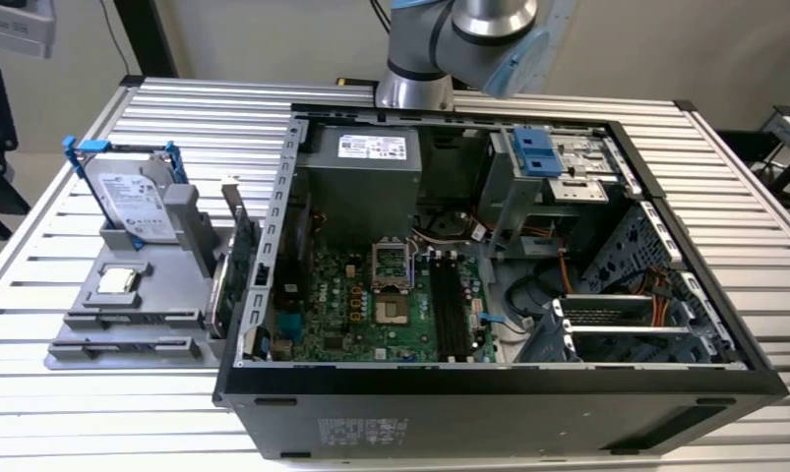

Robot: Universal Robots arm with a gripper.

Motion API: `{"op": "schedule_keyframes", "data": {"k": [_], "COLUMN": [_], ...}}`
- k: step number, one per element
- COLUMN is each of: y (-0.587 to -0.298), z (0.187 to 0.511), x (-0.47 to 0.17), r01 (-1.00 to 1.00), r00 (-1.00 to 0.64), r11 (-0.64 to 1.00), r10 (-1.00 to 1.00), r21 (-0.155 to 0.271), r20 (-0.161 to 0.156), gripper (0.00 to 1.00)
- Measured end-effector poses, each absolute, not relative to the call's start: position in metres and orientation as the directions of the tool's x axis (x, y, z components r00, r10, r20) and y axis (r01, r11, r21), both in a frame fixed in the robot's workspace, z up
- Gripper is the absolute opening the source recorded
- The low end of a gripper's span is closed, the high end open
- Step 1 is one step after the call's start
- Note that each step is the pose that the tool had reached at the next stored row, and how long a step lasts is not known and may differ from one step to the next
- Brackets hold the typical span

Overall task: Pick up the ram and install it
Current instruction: 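Pick up the ram and move it above insertion slot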

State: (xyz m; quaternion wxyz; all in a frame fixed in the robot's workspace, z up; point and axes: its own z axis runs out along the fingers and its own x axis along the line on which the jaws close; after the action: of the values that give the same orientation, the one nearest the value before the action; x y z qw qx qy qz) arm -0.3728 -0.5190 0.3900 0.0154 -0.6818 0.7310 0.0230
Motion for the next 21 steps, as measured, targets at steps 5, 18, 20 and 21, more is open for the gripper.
{"op": "schedule_keyframes", "data": {"k": [5,18,20,21], "y": [-0.5191,-0.5190,-0.5190,-0.5190], "z": [0.3899,0.3835,0.3835,0.3835], "x": [-0.3724,-0.3702,-0.3702,-0.3702], "r01": [-0.998,-0.998,-0.998,-0.998], "r00": [-0.070,-0.062,-0.061,-0.060], "r11": [0.069,0.061,0.060,0.060], "r10": [-0.996,-0.997,-0.997,-0.997], "r21": [0.013,0.012,0.012,0.012], "r20": [-0.054,-0.053,-0.053,-0.053], "gripper": [1.00,1.00,1.00,1.00]}}
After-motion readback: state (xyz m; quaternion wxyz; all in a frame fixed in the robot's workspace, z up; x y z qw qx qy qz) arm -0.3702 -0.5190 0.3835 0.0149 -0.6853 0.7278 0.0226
